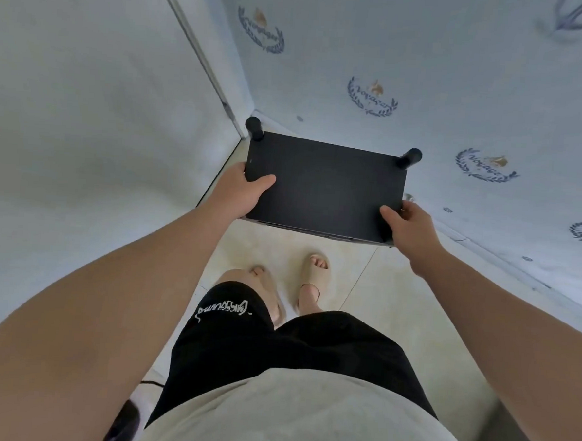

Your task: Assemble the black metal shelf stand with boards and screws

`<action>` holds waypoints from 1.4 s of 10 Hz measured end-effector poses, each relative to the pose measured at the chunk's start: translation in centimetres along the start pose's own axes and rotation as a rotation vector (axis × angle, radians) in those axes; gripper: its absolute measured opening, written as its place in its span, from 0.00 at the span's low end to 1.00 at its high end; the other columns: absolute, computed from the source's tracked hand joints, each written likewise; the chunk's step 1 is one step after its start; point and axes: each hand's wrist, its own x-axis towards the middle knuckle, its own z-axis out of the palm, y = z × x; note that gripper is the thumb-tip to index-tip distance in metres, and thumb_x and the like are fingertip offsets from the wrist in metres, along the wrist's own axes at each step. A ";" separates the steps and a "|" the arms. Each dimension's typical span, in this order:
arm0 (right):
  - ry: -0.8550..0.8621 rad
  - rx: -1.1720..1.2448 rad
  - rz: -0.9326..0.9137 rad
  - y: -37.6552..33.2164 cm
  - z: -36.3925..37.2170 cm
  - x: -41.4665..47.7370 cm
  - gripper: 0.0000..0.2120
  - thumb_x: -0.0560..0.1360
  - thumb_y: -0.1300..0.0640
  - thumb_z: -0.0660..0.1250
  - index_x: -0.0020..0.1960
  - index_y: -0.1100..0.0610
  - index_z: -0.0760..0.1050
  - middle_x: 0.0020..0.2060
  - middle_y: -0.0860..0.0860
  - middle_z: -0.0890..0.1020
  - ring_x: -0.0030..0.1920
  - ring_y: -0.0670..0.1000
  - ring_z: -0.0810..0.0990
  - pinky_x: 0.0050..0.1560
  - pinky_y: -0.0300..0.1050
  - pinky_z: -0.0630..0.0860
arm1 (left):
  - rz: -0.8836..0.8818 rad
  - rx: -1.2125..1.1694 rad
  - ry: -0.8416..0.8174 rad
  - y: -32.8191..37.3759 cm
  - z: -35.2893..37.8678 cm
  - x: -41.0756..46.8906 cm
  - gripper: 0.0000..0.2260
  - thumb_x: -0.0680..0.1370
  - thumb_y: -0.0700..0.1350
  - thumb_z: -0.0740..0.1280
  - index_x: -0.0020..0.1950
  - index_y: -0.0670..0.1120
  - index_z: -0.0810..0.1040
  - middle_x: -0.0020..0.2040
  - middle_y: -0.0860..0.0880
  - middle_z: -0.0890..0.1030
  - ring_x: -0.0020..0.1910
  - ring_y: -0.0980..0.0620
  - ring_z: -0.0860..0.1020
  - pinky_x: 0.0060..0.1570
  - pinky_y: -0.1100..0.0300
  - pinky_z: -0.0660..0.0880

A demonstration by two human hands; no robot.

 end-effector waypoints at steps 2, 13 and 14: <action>0.094 0.027 0.083 -0.2 0.5 5.8 0.06 0.81 0.51 0.66 0.57 0.49 0.73 0.46 0.42 0.80 0.44 0.43 0.78 0.39 0.38 0.73 | 0.013 0.100 -0.135 2.6 2.1 9.5 0.15 0.77 0.54 0.69 0.61 0.51 0.74 0.49 0.58 0.78 0.47 0.58 0.78 0.39 0.61 0.74; 0.310 0.200 0.155 -0.4 2.5 18.6 0.19 0.82 0.51 0.64 0.71 0.52 0.72 0.58 0.47 0.81 0.52 0.46 0.79 0.43 0.35 0.71 | 0.192 0.344 -0.242 6.8 9.2 27.7 0.22 0.77 0.56 0.67 0.68 0.47 0.72 0.56 0.54 0.76 0.55 0.49 0.76 0.50 0.57 0.73; 0.312 0.132 0.176 -1.4 2.6 17.5 0.22 0.82 0.50 0.63 0.75 0.53 0.68 0.63 0.47 0.79 0.53 0.47 0.78 0.47 0.37 0.71 | 0.173 0.384 -0.263 7.7 8.4 26.8 0.25 0.78 0.56 0.66 0.72 0.48 0.68 0.62 0.52 0.76 0.63 0.46 0.76 0.56 0.54 0.73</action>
